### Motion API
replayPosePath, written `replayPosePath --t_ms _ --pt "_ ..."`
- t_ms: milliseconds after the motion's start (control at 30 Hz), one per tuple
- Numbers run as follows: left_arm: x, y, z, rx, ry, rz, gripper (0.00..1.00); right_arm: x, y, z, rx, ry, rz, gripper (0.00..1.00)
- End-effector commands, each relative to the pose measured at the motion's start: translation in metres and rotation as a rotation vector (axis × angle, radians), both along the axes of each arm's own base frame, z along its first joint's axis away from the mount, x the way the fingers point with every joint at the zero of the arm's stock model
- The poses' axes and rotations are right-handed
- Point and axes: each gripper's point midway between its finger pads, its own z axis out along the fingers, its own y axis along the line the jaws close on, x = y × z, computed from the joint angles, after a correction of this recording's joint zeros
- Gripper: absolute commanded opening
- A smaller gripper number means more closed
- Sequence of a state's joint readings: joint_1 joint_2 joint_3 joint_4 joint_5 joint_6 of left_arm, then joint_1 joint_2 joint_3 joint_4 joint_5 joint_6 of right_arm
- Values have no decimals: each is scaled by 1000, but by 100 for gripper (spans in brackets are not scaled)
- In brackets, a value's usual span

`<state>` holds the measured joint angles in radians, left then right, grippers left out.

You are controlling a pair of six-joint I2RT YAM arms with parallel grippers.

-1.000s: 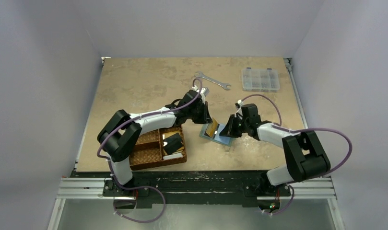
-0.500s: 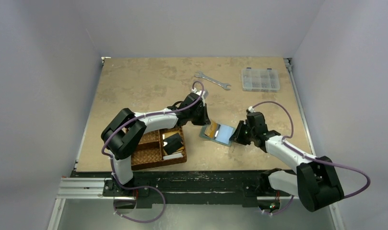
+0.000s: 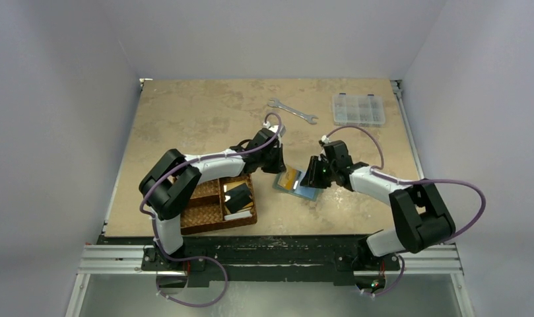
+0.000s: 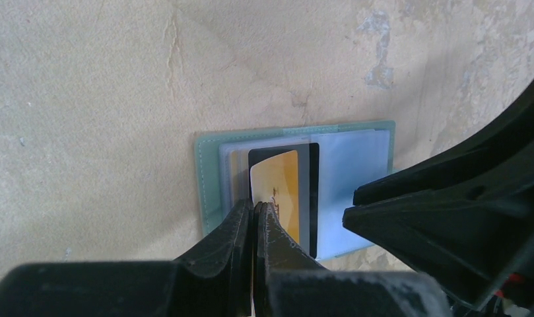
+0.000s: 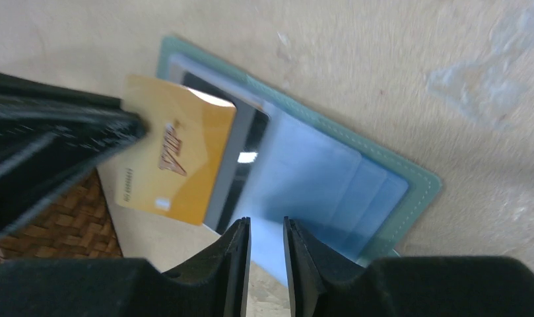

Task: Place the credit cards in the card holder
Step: Insert the credit card into the card holder.

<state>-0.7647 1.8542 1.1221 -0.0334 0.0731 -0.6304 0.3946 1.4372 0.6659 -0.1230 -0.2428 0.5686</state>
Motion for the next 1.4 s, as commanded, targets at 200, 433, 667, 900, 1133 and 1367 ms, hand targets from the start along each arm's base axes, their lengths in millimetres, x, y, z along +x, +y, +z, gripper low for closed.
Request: replayPosePath --t_ms 200,433,667,900,1133,1367 --pt "-5 -13 103 -127 -136 -152 0 -7 3 24 60 -83 13 48" --pt "-15 4 150 -170 -216 -126 0 -4 24 39 177 -71 48 53" --pt "-24 15 171 -195 -254 -116 0 6 37 30 239 -48 32 52" --pt "-27 15 181 -237 -269 -115 0 12 40 27 245 -44 33 51" --pt "-32 17 198 -265 -288 -112 0 16 46 19 263 -23 21 50" --pt "-35 24 213 -273 -308 -97 0 21 76 44 360 -77 90 51"
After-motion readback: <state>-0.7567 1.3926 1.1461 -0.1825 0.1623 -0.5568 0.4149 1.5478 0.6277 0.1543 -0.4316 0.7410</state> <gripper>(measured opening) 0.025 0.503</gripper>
